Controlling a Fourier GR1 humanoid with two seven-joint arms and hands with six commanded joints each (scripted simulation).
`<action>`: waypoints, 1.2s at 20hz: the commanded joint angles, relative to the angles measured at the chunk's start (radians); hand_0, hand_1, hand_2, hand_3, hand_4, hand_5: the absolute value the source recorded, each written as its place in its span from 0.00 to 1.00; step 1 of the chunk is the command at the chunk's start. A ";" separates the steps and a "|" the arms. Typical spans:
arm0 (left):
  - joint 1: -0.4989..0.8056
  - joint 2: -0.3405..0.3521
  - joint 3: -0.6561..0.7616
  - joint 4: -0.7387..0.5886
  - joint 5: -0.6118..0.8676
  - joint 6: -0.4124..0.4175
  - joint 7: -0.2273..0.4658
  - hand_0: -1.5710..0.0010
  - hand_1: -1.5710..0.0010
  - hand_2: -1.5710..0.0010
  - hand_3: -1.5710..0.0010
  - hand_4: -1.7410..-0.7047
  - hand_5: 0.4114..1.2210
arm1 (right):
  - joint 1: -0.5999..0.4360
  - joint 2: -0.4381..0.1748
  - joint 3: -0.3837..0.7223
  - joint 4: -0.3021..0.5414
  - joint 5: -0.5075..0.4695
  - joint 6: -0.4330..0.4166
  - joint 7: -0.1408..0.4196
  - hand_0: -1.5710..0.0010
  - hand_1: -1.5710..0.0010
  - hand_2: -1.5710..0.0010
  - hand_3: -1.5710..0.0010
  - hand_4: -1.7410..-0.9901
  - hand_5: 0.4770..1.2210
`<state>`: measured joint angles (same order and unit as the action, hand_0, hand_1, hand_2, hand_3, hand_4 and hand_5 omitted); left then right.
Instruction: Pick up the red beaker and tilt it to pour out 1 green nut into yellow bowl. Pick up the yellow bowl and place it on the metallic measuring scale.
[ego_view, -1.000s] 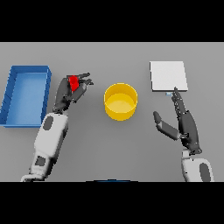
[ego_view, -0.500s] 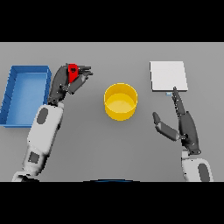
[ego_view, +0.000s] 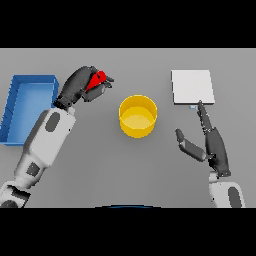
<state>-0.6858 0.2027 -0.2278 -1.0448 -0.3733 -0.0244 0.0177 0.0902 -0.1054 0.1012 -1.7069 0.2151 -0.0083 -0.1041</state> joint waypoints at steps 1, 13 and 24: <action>-0.022 0.009 -0.030 -0.001 -0.031 -0.010 0.022 0.00 0.00 0.00 0.00 0.00 0.89 | -0.012 0.007 -0.001 0.005 -0.006 0.000 0.007 1.00 1.00 1.00 1.00 0.75 0.25; -0.260 0.088 -0.419 0.104 -0.413 -0.208 0.090 0.00 0.00 0.00 0.12 0.03 0.99 | 0.007 0.034 0.004 -0.008 -0.032 0.007 0.032 1.00 1.00 1.00 1.00 0.73 0.26; -0.469 0.052 -0.649 0.274 -0.642 -0.288 -0.102 0.00 0.00 0.00 0.04 0.01 1.00 | 0.012 0.043 -0.005 -0.008 -0.026 -0.017 0.008 1.00 1.00 1.00 1.00 0.71 0.14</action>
<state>-1.1547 0.2545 -0.8764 -0.7704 -1.0156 -0.3133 -0.0857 0.1021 -0.0625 0.0961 -1.7151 0.1891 -0.0250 -0.0973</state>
